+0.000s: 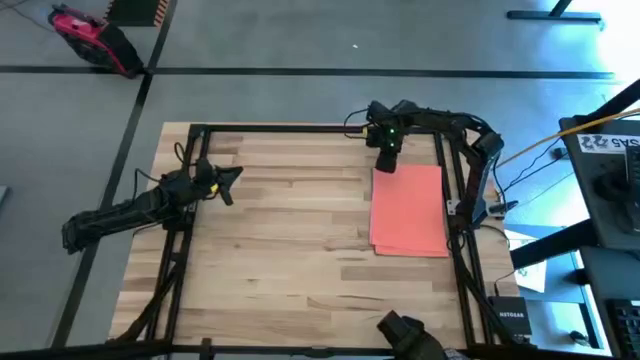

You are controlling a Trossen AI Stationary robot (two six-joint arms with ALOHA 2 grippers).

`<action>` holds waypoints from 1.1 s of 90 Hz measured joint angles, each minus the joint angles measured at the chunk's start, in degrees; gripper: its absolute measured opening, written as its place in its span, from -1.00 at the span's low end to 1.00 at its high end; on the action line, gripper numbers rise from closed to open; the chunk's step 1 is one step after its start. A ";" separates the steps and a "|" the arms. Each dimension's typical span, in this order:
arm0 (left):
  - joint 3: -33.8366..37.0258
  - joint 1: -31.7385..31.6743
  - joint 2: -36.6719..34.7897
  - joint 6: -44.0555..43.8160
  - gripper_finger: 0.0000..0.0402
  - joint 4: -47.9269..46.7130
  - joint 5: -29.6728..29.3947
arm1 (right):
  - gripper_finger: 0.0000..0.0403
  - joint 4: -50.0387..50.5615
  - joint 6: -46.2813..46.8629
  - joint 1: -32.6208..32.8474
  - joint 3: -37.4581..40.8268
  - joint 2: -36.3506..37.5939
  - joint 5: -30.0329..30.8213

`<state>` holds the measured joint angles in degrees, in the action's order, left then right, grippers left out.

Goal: Organize paper
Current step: Move the orange color paper to the top left of the table

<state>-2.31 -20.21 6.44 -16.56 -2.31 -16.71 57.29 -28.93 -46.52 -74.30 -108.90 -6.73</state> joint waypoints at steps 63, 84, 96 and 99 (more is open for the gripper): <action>0.00 0.00 0.00 0.02 -1.00 0.00 0.00 | -0.17 0.56 -1.30 0.00 -1.03 -3.18 -0.59; 0.02 0.02 0.00 0.02 -1.00 0.00 0.02 | -0.49 0.02 -1.33 0.00 -1.85 -3.82 2.10; 0.02 0.02 -0.01 0.02 -1.00 0.00 0.00 | -0.85 0.94 -1.42 0.00 -4.00 -3.82 2.99; 0.02 0.01 -0.02 0.02 -1.00 0.00 0.00 | -0.92 1.08 -1.60 0.00 -4.66 -3.82 3.17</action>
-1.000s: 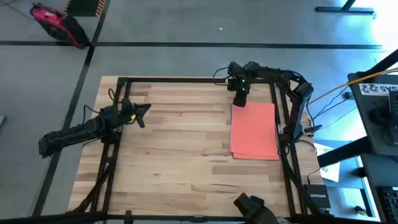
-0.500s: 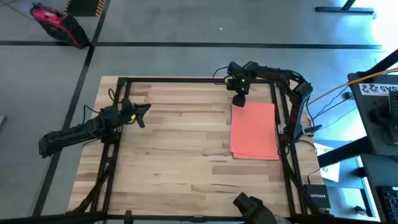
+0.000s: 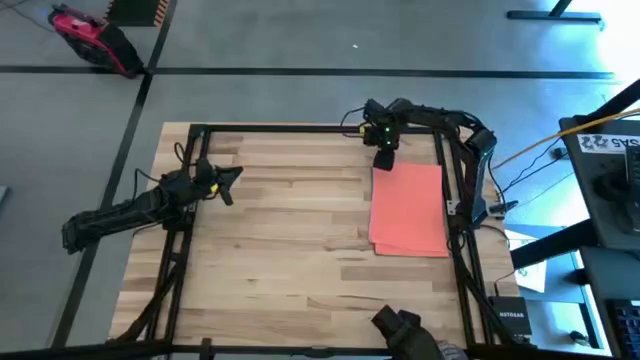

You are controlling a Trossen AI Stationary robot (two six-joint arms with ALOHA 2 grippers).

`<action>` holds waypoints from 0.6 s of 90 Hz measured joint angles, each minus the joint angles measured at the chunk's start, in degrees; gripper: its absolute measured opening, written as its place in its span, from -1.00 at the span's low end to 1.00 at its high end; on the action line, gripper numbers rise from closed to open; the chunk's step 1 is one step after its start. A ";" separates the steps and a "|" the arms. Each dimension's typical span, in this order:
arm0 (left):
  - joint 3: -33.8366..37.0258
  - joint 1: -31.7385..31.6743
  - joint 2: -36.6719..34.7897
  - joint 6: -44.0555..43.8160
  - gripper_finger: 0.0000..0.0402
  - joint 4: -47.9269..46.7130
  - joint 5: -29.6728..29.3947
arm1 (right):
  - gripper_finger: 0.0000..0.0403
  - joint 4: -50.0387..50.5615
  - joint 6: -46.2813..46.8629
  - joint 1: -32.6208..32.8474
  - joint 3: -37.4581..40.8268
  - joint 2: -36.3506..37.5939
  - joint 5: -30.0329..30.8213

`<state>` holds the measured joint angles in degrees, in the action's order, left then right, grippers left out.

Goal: Organize paper
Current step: Move the orange color paper to the top left of the table

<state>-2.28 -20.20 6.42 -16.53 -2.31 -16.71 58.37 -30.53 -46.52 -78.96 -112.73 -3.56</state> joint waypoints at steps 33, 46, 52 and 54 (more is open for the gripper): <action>0.00 0.01 0.01 0.00 -1.00 0.00 0.00 | -0.87 3.20 1.77 0.00 -3.98 0.00 -3.12; 0.00 0.01 0.01 0.00 -1.00 0.01 0.00 | -0.65 4.13 1.81 0.00 -2.59 0.00 -3.16; 0.00 0.00 0.00 0.02 -1.00 0.01 0.00 | -0.52 4.18 1.84 0.00 -2.06 0.00 -3.51; 0.00 0.01 0.01 0.00 -1.00 0.02 0.00 | -0.47 4.11 1.84 0.00 -1.88 0.00 -3.50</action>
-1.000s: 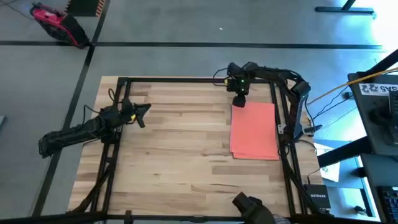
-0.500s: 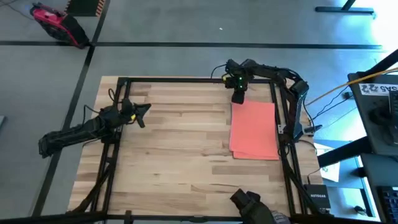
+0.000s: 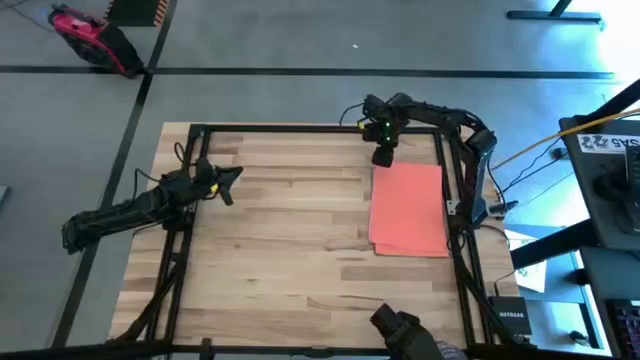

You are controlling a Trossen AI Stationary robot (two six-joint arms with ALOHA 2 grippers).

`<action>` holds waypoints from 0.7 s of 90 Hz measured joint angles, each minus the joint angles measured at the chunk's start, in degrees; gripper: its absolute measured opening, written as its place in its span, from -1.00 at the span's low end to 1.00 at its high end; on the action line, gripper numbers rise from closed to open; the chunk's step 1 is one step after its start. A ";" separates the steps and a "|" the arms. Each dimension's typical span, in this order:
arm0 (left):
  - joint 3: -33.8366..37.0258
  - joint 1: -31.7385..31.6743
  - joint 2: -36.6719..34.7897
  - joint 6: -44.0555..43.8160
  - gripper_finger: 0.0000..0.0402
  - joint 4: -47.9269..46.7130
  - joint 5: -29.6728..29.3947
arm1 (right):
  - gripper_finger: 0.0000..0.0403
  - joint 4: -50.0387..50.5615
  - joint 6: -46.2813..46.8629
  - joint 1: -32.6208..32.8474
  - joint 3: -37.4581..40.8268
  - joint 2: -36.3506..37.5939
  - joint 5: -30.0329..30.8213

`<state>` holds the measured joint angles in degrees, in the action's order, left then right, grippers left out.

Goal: Organize paper
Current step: Move the orange color paper to the top left of the table

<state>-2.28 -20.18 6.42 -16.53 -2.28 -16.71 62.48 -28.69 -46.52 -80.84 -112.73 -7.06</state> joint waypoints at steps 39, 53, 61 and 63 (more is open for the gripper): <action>0.01 -0.02 0.01 0.22 -1.00 -0.02 0.00 | -0.13 -5.86 -0.66 0.00 3.72 0.00 2.42; 0.00 0.00 0.01 0.23 -1.00 -0.02 0.00 | -0.13 -7.26 -0.47 -0.28 3.72 0.00 4.96; 0.02 0.00 0.01 0.22 -1.00 -0.02 0.00 | -0.13 -6.83 -0.30 -0.82 3.72 0.00 4.68; 0.00 -0.02 -0.01 0.24 -1.00 -0.02 0.00 | -0.13 -6.76 -0.28 -0.91 3.72 0.00 4.29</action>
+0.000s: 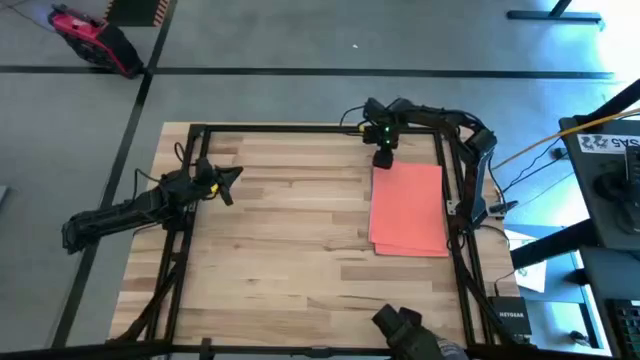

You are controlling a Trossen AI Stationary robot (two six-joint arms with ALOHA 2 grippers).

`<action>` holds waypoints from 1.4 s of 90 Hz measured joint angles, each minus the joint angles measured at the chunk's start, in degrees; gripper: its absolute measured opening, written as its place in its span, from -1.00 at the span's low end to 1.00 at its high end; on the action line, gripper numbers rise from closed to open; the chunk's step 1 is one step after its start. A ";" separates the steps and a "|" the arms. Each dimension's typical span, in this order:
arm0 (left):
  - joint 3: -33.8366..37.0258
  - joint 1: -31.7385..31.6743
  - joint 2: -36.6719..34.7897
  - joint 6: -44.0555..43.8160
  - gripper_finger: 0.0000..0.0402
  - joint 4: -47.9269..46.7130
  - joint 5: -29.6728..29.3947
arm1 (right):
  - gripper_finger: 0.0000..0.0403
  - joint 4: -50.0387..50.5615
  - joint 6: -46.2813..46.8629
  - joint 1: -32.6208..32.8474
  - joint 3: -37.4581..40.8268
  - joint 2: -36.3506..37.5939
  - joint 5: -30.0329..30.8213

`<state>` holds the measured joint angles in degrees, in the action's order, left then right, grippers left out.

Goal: Organize paper
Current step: Move the orange color paper to the top left of the table

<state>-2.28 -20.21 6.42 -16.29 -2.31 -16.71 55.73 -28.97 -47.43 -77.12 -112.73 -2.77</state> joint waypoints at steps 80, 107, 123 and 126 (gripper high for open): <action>0.02 0.02 0.02 1.32 -1.00 0.00 0.00 | -0.96 2.13 -1.49 -0.23 -3.59 -3.56 -5.22; 0.02 0.02 0.00 1.16 -1.00 0.00 0.00 | -0.99 -0.22 -0.81 -0.23 -9.32 -3.56 -5.81; 0.02 0.01 0.01 1.27 -1.00 0.00 0.00 | -1.00 -1.68 2.13 -0.16 -14.16 -3.58 -7.71; 0.02 0.01 0.01 1.27 -1.00 0.00 0.00 | -1.00 -2.14 3.56 -0.16 -15.06 -3.56 -8.60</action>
<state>-2.26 -20.20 6.43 -15.03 -2.31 -16.71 53.58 -25.41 -47.59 -92.18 -116.29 -11.38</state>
